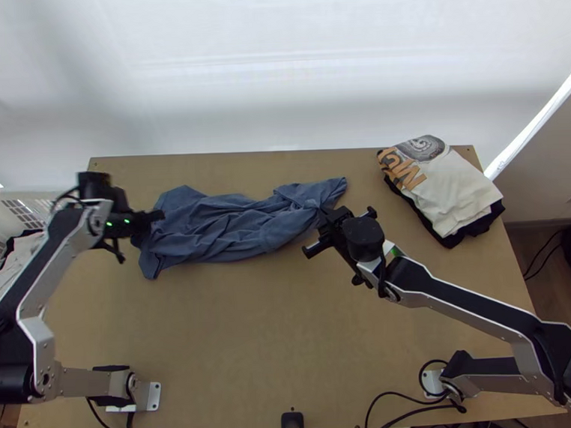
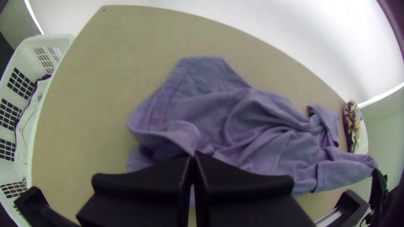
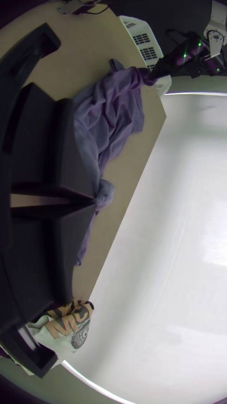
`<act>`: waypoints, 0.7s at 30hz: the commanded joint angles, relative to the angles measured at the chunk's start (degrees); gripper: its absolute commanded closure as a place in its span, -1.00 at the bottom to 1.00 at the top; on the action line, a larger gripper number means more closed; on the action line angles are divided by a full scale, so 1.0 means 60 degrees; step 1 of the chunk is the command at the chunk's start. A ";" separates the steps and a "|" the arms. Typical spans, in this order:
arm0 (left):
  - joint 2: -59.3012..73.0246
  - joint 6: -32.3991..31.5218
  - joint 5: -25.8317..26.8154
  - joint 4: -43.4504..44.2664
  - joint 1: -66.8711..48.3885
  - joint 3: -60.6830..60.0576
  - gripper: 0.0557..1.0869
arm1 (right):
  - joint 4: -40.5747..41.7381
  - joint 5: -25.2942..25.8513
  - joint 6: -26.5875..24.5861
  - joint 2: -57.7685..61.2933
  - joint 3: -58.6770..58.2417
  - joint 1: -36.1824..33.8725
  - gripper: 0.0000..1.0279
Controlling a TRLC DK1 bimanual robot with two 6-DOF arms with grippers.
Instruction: Fold the t-shirt
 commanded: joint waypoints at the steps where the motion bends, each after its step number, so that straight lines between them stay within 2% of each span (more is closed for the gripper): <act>1: 0.0385 -0.0203 -0.0106 0.0516 -0.0028 -0.0391 0.92 | -0.0236 0.0027 0.0198 -0.0091 -0.0507 0.0083 0.94; 6: 0.0913 -0.0335 -0.0135 0.0824 0.0148 0.0180 0.92 | -0.0309 0.0042 0.0359 -0.0604 -0.1108 -0.0034 0.94; 15: 0.1850 -0.0628 -0.0135 0.0648 0.1041 0.2524 0.92 | -0.0280 0.0042 0.0477 -0.1307 -0.2265 -0.1118 0.94; 21: 0.2304 -0.0745 -0.0150 0.0575 0.1144 0.3271 0.92 | -0.0265 0.0042 0.0491 -0.1922 -0.2617 -0.1162 0.94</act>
